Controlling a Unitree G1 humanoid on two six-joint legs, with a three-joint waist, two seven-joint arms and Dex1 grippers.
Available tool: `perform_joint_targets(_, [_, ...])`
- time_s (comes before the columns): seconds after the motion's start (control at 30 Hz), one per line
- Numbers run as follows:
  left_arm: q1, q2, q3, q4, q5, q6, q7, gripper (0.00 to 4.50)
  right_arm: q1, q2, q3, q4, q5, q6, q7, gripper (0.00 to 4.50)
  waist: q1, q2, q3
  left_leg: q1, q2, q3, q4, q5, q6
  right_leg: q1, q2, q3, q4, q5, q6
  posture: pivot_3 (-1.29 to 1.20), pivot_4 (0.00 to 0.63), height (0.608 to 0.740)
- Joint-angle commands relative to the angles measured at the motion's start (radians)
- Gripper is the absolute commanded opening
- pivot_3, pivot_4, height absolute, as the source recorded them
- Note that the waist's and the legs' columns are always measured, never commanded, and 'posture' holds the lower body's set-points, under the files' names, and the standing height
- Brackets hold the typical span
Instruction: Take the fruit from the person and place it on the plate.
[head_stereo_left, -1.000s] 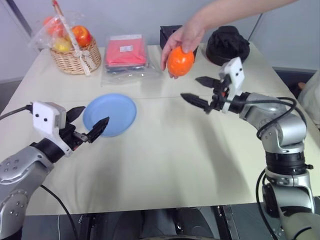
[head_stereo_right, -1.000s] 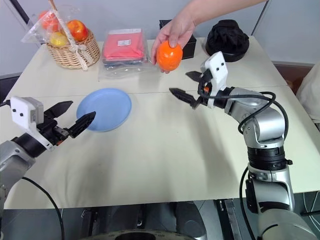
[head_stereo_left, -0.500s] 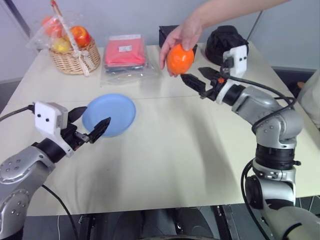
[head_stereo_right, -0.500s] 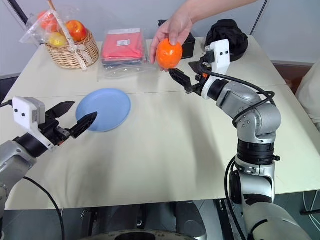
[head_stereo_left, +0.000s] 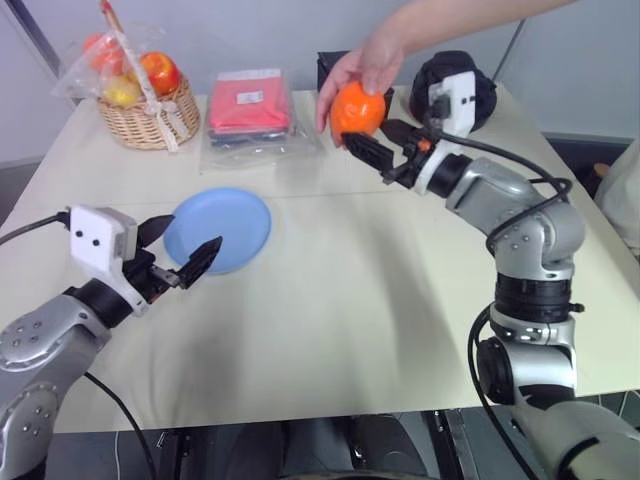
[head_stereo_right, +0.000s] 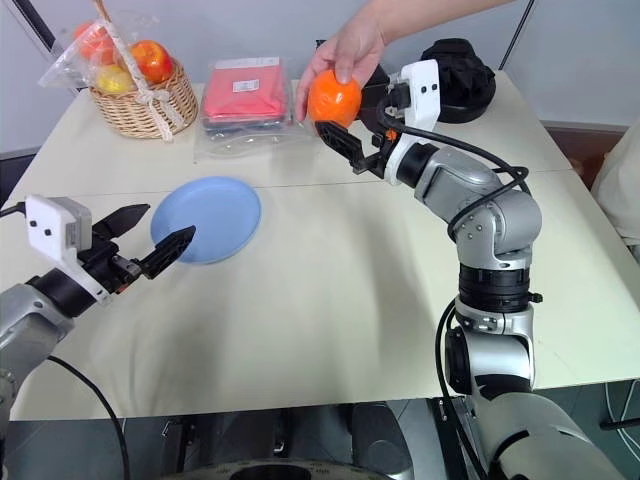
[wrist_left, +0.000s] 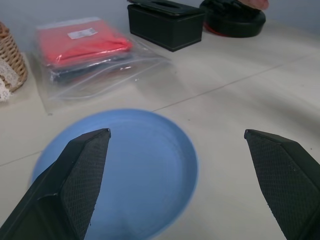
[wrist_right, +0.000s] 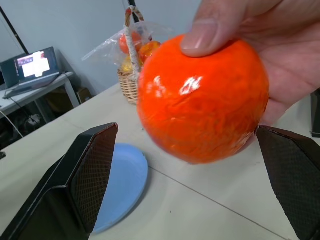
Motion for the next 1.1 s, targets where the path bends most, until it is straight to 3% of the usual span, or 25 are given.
perform_joint_targets(0.03, [0.008, 0.002, 0.028, -0.044, -0.006, -0.014, 0.005, 4.50, -0.051, 0.017, 0.012, 0.038, -0.021, -0.071, 0.017, 4.50, 0.000, 0.000, 0.000, 0.000, 0.000, 0.000, 0.000, 0.000, 0.000, 0.000, 0.000, 0.000, 0.000, 0.000, 0.000, 0.00, 0.150, 0.740])
perform_joint_targets(0.43, [0.025, 0.005, 0.041, -0.056, -0.017, -0.013, 0.015, 4.50, -0.104, 0.065, 0.028, 0.123, -0.051, -0.150, 0.030, 4.50, 0.001, 0.000, 0.000, 0.000, 0.000, 0.000, 0.000, 0.000, 0.000, 0.000, 0.000, 0.000, 0.000, 0.000, 0.000, 0.00, 0.150, 0.740])
perform_joint_targets(0.47, [0.025, 0.005, 0.040, -0.056, -0.017, -0.013, 0.016, 4.50, -0.104, 0.068, 0.028, 0.123, -0.050, -0.154, 0.032, 3.96, 0.001, 0.000, 0.000, 0.000, 0.000, 0.000, 0.000, 0.000, 0.000, 0.000, 0.000, 0.000, 0.000, 0.000, 0.000, 0.00, 0.150, 0.740])
perform_joint_targets(0.57, [0.021, 0.005, 0.036, -0.052, -0.015, -0.013, 0.017, 4.50, -0.107, 0.071, 0.032, 0.125, -0.053, -0.160, 0.036, 3.27, 0.000, 0.000, 0.000, 0.000, 0.000, 0.000, 0.000, 0.000, 0.000, 0.000, 0.000, 0.000, 0.000, 0.000, 0.000, 0.00, 0.150, 0.740])
perform_joint_targets(1.0, [0.021, 0.006, 0.033, -0.044, -0.014, -0.015, 0.007, 4.50, -0.087, 0.044, 0.074, 0.112, -0.117, -0.187, 0.056, 3.27, 0.001, 0.000, 0.000, 0.000, 0.000, 0.000, 0.000, 0.000, 0.000, 0.000, 0.000, 0.000, 0.000, 0.000, 0.000, 0.00, 0.150, 0.740])
perform_joint_targets(1.1, [0.027, 0.007, 0.036, -0.040, -0.011, -0.015, 0.002, 4.50, -0.047, 0.010, 0.179, 0.103, -0.204, -0.245, 0.109, 3.27, 0.001, 0.000, 0.000, 0.000, 0.000, 0.000, 0.000, 0.000, 0.000, 0.000, 0.000, 0.000, 0.000, 0.000, 0.000, 0.00, 0.150, 0.740])
